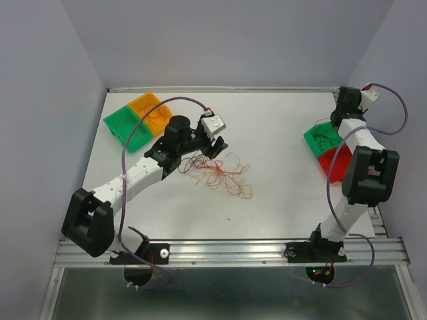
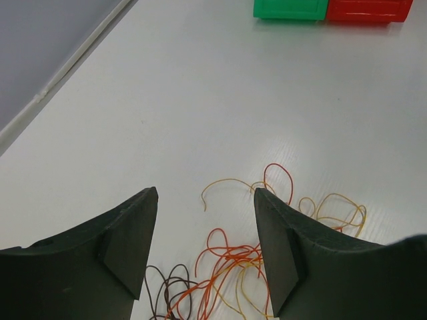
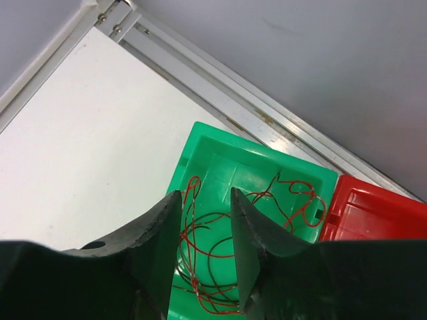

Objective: Untangle the cables

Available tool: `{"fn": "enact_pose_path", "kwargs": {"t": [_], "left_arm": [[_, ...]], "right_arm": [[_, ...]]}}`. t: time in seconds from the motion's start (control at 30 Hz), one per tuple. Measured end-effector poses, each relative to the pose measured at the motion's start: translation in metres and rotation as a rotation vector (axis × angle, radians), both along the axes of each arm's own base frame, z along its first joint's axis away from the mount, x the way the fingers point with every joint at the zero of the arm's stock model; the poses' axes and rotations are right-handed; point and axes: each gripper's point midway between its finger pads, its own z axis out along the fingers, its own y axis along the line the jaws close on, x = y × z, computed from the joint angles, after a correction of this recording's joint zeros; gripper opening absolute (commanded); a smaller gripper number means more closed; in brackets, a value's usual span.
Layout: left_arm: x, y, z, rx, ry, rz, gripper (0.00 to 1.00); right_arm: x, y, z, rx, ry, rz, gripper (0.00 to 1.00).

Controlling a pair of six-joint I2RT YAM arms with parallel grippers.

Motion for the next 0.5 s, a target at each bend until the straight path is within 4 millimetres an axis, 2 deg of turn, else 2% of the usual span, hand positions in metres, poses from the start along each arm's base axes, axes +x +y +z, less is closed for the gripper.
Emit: {"fn": "enact_pose_path", "kwargs": {"t": [0.07,0.2,0.33,0.43,0.5], "left_arm": [[0.0,0.0,0.0,0.001,-0.001,0.002,0.71],[0.001,0.001,0.0,0.004,-0.004,0.005,0.71],[0.001,0.001,0.0,0.005,-0.004,0.005,0.71],[0.002,0.001,0.002,0.006,-0.008,0.007,0.71],[0.002,0.001,0.002,0.006,-0.009,0.007,0.7]], "right_arm": [[-0.002,0.001,0.011,-0.01,-0.021,-0.006,0.73],[-0.011,0.001,0.023,-0.027,-0.037,-0.02,0.75],[-0.019,0.003,0.027,-0.028,-0.038,-0.02,0.69],[-0.02,0.009,0.031,-0.013,-0.056,0.004,0.73],[-0.016,0.014,0.032,0.006,-0.067,0.039,0.78]]}}
